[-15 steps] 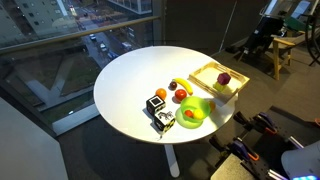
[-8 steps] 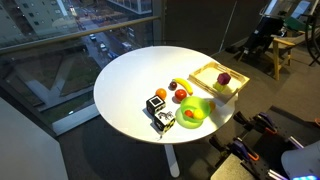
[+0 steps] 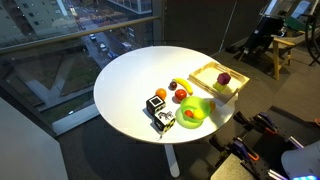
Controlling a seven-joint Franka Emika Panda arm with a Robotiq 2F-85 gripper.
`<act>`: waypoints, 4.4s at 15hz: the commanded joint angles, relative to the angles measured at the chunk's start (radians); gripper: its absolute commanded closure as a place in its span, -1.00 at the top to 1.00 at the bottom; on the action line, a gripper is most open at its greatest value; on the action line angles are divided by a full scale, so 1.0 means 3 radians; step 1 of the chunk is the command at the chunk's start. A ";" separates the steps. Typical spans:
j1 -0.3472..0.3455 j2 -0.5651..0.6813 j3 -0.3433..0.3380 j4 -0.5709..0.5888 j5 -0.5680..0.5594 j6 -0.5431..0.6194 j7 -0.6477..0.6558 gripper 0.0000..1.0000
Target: Put the apple in the green bowl
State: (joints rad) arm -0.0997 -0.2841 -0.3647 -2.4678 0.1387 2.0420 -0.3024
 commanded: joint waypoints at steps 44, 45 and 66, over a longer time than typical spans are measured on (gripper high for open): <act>-0.0114 0.0074 0.0288 0.0081 -0.0030 0.0019 0.0051 1.00; -0.0107 0.0091 0.0319 0.0100 -0.0039 0.0029 0.0065 1.00; 0.0156 0.1114 0.0998 0.0888 -0.0119 0.0535 0.0828 1.00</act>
State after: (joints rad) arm -0.0636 0.0066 -0.0838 -2.2532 0.1059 2.2057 -0.1026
